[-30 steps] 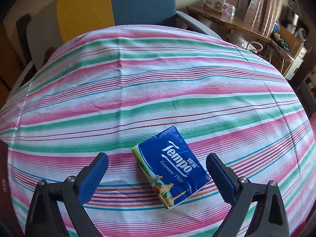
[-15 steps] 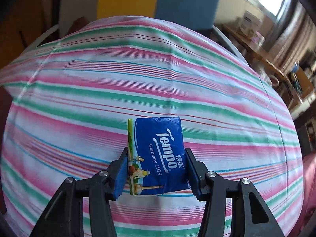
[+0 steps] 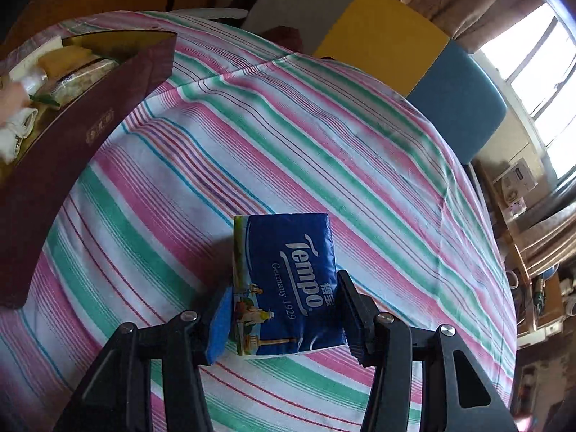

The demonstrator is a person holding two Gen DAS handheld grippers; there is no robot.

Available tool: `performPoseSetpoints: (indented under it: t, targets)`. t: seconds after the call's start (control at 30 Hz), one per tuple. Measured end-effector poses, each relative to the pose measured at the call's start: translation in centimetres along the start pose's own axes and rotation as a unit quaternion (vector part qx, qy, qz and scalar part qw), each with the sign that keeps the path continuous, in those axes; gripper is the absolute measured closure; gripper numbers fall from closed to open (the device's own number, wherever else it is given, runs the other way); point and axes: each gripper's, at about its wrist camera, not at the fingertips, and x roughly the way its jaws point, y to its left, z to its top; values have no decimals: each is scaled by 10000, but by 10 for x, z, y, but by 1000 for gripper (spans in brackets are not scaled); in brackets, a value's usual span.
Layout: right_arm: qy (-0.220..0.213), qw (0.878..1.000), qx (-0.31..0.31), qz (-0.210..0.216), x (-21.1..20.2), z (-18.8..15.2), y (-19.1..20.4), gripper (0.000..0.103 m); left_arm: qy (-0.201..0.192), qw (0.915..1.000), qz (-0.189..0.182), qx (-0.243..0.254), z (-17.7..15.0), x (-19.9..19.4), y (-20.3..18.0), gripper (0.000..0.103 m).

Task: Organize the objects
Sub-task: 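Lower the purple packet into the tray and open the left tool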

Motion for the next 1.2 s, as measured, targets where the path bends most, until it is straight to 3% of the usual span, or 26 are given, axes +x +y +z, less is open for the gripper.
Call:
performPoseSetpoints:
  t: [0.37,0.57,0.67,0.8,0.93,1.2]
  targets:
    - [46,9996,176,202,7,-3,-7,50,59,9999,-78,-76,-8,5,9,69]
    - [67,9988,313,361,9,-6,-9,50,84,9987,-36,-504,-13,-13,47,69]
    - [54,9987,318,390,10,-5,-10,50,305,9952,-305,-880,-25,-13,67,69]
    - [14,9989,275,378,9,-5,-9,50,541,9896,-867,-1008,-35,2,56,69]
    - [-43,9991,193,384,7,-6,-7,50,886,9865,-1123,-795,-36,26,29,69]
    - [-62,9990,171,398,7,-5,-6,50,1557,9855,-658,-154,-53,70,5,69]
